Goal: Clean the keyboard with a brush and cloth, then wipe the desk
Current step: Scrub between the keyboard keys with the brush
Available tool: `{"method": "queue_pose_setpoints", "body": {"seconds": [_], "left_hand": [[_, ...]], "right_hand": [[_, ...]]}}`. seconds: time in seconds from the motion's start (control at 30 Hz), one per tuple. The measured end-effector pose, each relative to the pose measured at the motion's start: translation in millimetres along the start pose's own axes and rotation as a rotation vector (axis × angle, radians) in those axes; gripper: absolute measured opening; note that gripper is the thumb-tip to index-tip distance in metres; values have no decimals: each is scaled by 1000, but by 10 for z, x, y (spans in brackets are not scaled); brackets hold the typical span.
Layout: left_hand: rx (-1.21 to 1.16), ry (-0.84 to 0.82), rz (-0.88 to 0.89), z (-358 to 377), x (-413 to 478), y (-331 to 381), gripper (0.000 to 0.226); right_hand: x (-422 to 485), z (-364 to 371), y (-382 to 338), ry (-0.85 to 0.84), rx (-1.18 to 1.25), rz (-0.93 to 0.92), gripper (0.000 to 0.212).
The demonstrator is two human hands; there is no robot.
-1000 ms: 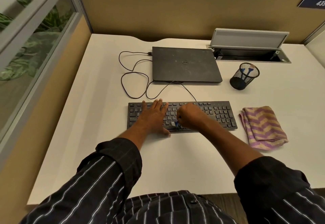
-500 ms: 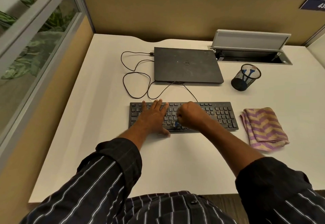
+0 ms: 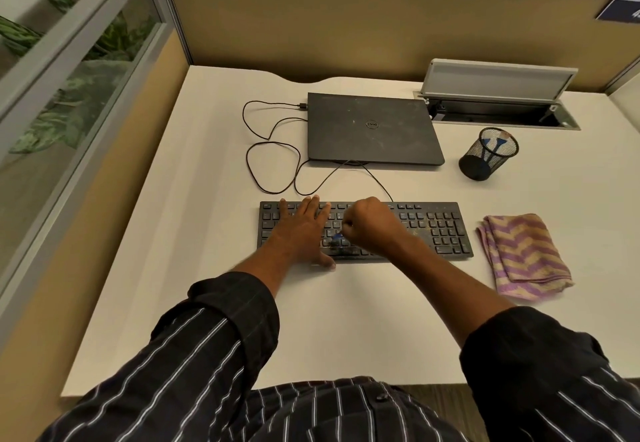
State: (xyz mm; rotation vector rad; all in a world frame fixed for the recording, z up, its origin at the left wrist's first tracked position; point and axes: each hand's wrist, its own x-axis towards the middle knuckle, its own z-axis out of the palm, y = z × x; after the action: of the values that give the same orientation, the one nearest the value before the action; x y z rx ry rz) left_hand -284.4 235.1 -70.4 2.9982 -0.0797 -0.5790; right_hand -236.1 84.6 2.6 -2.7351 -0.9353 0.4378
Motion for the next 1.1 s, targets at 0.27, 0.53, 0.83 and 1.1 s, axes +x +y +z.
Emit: {"method": "queue_pose_setpoints", "body": {"seconds": [0.27,0.53,0.83,1.1], "left_hand": [[8,4,9,0,-1,-19,133],[0,5,20,14,3,-38,133],[9,13,34,9,-19,-84,132],[-8,6,34,11,-61,-139,132]], "right_hand": [[-22,25,-8,-115,-47,27,11],[15,23,-12,-32,-49,79,12],[18,-5,0,0,-3,109,18],[19,28,-102,-28,1,55,21]]}}
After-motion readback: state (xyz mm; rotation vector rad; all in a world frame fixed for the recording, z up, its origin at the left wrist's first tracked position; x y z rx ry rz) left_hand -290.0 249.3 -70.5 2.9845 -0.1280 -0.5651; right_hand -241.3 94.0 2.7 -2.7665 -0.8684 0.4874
